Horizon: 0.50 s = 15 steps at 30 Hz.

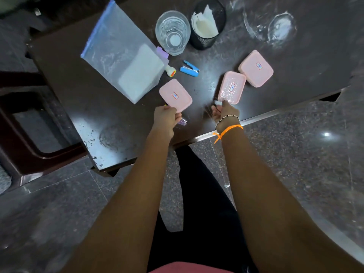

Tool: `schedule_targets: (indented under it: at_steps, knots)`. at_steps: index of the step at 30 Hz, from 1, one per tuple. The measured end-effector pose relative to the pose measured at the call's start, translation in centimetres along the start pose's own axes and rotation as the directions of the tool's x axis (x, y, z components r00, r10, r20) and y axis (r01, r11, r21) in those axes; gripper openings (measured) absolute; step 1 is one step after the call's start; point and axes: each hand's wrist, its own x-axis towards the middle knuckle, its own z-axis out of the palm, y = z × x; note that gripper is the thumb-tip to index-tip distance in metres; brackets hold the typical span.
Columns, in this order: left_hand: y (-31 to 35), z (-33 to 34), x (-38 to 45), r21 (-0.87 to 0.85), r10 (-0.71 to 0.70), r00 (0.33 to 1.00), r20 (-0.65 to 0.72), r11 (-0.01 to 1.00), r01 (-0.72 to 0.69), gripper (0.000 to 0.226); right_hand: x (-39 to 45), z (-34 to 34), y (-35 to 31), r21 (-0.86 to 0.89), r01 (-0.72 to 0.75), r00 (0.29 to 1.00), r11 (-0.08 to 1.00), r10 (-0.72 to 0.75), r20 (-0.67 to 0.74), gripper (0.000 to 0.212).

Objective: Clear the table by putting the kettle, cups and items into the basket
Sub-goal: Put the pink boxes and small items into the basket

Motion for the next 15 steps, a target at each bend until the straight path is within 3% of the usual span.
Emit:
schedule_targets:
  at_steps: [5,9,15]
  knots:
    - [-1.2,1.2,-1.0,0.12,0.05,0.997,0.062,0.991,-0.057,0.009,0.7,-1.1,-1.6,0.177,-0.091,0.995,0.98,0.096,-0.017,0.018]
    - [-1.0,1.1,-1.2,0.183,0.069,0.994,0.085,0.98,-0.084,0.01,0.0,-1.5,-1.5,0.083,-0.122,0.992,0.989,0.119,0.041,0.026]
    - [-1.0,-2.2,-1.6,0.122,0.139,0.987,0.085,0.981,-0.148,0.015,-2.5,-0.8,1.0,-0.005,-0.084,0.993,0.996,0.084,0.08,0.025]
